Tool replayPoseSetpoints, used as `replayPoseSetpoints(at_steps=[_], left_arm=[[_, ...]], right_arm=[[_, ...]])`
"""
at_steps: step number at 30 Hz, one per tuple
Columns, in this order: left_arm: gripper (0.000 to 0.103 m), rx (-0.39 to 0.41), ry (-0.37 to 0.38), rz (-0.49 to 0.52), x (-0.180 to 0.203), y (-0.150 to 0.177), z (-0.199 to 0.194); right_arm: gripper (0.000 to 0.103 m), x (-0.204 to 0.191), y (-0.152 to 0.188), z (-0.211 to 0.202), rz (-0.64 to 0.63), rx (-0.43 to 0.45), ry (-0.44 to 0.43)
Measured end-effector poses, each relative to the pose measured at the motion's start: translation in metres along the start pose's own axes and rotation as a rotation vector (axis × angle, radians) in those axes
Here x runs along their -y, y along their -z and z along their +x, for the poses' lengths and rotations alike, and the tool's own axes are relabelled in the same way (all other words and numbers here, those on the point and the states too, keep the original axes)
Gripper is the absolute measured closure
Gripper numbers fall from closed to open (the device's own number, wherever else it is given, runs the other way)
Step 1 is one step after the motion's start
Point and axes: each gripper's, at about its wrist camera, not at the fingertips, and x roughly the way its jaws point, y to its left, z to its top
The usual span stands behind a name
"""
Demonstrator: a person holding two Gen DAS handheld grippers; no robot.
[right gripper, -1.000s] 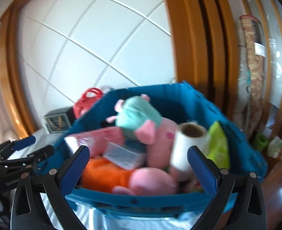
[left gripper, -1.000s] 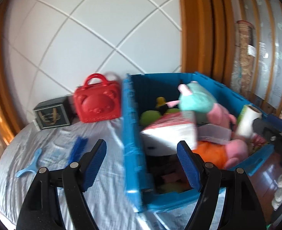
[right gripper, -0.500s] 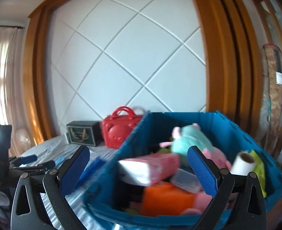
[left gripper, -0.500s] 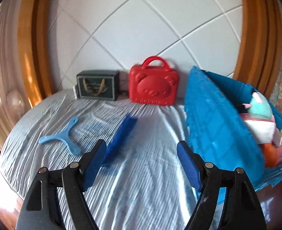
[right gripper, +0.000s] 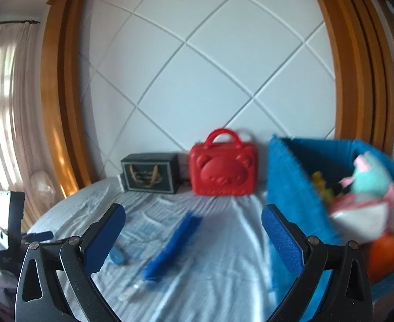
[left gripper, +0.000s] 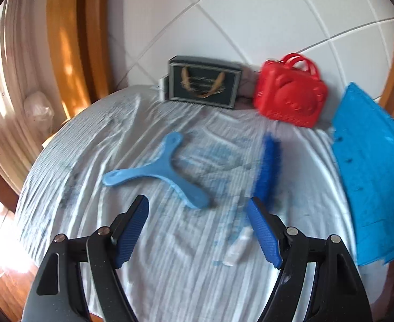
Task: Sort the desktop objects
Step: 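Move both tools back over the bed toward the blue toy and brush, then grasp the light-blue three-armed toy with left tool while right tool grasps blue brush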
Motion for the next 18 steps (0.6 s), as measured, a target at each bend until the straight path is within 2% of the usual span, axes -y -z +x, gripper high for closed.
replayPoseSetpoints(at_steps=[2,6,9,14,18], left_arm=[[0.027,-0.034,-0.016,0.000,-0.024,0.000,0.018],[0.028,-0.110,0.019,-0.038,-0.064,0.004,0.056],[0.028,-0.171,0.035,-0.089,-0.084,0.007,0.087],[0.028,-0.199,0.037,-0.131,-0.095,0.008,0.130],[0.028,-0.232,0.030,-0.163,-0.091,0.004,0.167]], right_arm=[[0.000,-0.013,0.012,0.024,0.026,-0.054,0.004],[0.000,-0.036,0.046,0.078,0.056,-0.198,0.033],[0.000,-0.046,0.075,0.107,0.045,-0.253,0.151],[0.000,-0.047,0.109,0.142,0.080,-0.313,0.200],[0.000,-0.040,0.126,0.174,0.095,-0.403,0.210]])
